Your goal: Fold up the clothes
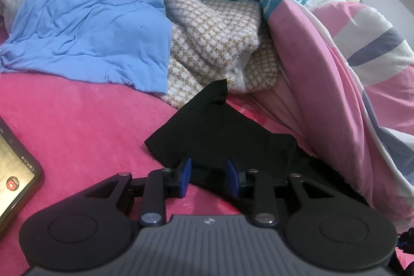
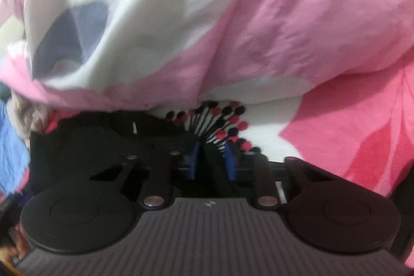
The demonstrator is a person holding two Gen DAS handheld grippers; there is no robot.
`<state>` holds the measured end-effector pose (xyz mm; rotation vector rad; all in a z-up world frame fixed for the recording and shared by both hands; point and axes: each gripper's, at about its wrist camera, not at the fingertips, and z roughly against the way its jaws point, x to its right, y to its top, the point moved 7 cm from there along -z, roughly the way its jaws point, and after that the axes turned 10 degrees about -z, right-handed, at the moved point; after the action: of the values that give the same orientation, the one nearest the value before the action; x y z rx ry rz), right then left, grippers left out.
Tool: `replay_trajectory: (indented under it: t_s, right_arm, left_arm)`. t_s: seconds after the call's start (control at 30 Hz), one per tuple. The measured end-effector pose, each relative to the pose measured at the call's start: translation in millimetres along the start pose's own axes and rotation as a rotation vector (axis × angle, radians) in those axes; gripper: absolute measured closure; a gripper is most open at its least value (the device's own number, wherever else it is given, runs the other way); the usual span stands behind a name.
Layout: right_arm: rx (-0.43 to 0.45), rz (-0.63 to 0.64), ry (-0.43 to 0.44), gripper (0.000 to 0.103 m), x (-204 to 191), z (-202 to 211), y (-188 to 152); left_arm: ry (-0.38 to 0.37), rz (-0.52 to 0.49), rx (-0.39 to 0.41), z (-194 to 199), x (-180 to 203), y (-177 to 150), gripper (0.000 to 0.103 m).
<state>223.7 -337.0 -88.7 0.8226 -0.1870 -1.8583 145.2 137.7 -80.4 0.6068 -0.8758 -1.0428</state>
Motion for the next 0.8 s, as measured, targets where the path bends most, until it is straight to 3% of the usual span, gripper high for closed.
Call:
replay_trajectory:
  t_s: [0.13, 0.23, 0.4, 0.5, 0.73, 0.8]
  right_arm:
    - [0.133, 0.089, -0.005, 0.099, -12.9, 21.7, 3.5]
    - [0.259, 0.167, -0.067, 0.099, -18.6, 35.3, 11.4]
    - [0.241, 0.297, -0.185, 0.099, -24.4, 8.5, 10.1]
    - [0.213, 0.342, -0.211, 0.099, -25.8, -8.8, 4.2]
    - [0.327, 0.427, -0.314, 0.099, -23.5, -37.4, 26.7]
    - [0.341, 0.382, -0.309, 0.098, -15.7, -49.0, 30.8]
  left_arm:
    - [0.001, 0.002, -0.001, -0.2, 0.0, 0.0, 0.071]
    - [0.001, 0.002, -0.001, -0.2, 0.0, 0.0, 0.071]
    - [0.002, 0.002, 0.0, -0.4, 0.0, -0.1, 0.071]
    - [0.001, 0.004, 0.0, -0.4, -0.3, -0.1, 0.071]
    - [0.005, 0.001, 0.001, -0.5, 0.3, -0.3, 0.071]
    - [0.004, 0.001, 0.001, -0.3, 0.1, -0.4, 0.071]
